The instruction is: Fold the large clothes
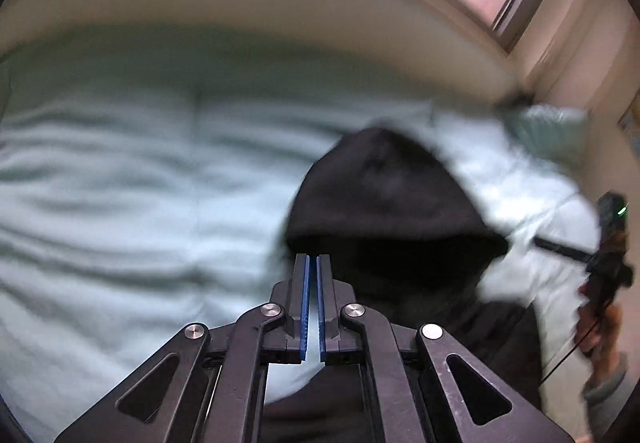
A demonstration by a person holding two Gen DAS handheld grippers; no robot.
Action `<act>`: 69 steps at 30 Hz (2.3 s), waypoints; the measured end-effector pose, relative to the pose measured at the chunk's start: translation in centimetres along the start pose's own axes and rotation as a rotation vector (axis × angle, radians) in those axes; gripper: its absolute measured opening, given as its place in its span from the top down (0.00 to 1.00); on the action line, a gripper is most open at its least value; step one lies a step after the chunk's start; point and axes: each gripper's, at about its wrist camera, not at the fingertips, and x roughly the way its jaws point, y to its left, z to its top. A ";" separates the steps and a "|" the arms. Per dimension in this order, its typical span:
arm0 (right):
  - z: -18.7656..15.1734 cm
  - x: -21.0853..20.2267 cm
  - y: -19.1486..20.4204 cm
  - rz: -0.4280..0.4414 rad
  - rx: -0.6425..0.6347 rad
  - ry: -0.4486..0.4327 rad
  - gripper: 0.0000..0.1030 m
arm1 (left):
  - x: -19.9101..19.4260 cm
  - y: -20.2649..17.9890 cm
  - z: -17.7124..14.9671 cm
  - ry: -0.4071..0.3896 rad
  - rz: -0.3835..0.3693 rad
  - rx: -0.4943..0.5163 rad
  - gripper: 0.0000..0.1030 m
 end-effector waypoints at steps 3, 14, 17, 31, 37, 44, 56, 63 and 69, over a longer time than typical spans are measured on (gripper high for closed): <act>2.1 2.2 2.7 -0.005 -0.041 -0.003 0.58 | 2.6 -2.2 2.1 0.016 -0.048 0.026 0.94; -1.9 12.9 2.1 -0.100 -0.075 0.226 0.58 | 13.3 1.3 -2.3 0.271 -0.046 -0.084 0.94; -1.5 12.0 1.8 -0.071 -0.084 0.231 0.59 | 11.9 1.6 -1.8 0.255 -0.075 -0.100 0.94; 1.7 8.9 -3.9 0.038 0.022 0.161 0.35 | 7.1 4.7 2.8 0.151 -0.055 -0.135 0.74; 2.5 11.7 -4.2 0.134 0.043 0.228 0.35 | 9.8 7.5 2.7 0.200 -0.183 -0.263 0.70; 3.1 15.2 -1.3 0.175 -0.010 0.285 0.44 | 12.0 6.8 2.3 0.213 -0.262 -0.311 0.49; -1.9 0.3 8.5 -0.044 -0.433 -0.041 0.83 | -0.1 -2.4 -0.9 0.067 -0.186 0.180 1.00; -6.6 -4.4 12.4 -0.114 -0.577 -0.102 0.85 | -6.5 -1.6 -1.1 0.039 -0.188 0.173 0.98; -3.3 -1.2 9.1 -0.104 -0.424 -0.033 0.82 | -0.8 -0.6 2.1 0.132 -0.104 0.132 0.84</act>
